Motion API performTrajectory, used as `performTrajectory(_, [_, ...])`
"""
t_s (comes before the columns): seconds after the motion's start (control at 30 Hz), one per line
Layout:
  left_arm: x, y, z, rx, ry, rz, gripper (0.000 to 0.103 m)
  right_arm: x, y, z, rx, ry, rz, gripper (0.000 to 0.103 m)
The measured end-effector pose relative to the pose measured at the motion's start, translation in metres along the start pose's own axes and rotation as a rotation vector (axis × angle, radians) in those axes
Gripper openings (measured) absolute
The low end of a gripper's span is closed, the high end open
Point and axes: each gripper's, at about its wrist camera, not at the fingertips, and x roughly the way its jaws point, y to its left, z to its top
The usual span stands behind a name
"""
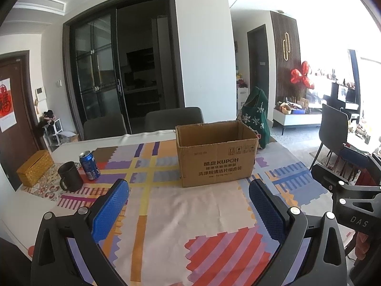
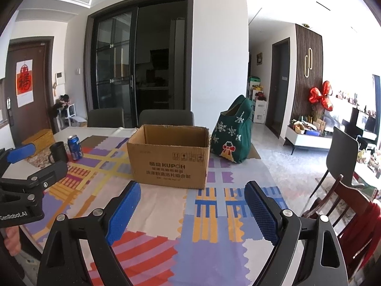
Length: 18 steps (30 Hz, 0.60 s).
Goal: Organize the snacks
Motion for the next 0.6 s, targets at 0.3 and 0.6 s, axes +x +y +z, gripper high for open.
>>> performTrajectory(0.3, [0.0002, 0.0004, -0.0012, -0.004, -0.005, 0.005, 0.103, -0.0005, -0.0004, 0.0014, -0.006, -0.005, -0.005, 0.089])
performTrajectory(0.6, [0.0044, 0.0019, -0.0012, -0.016, 0.006, 0.001, 0.103, -0.0003, -0.0006, 0.0011, -0.009, 0.000, -0.006, 0.089])
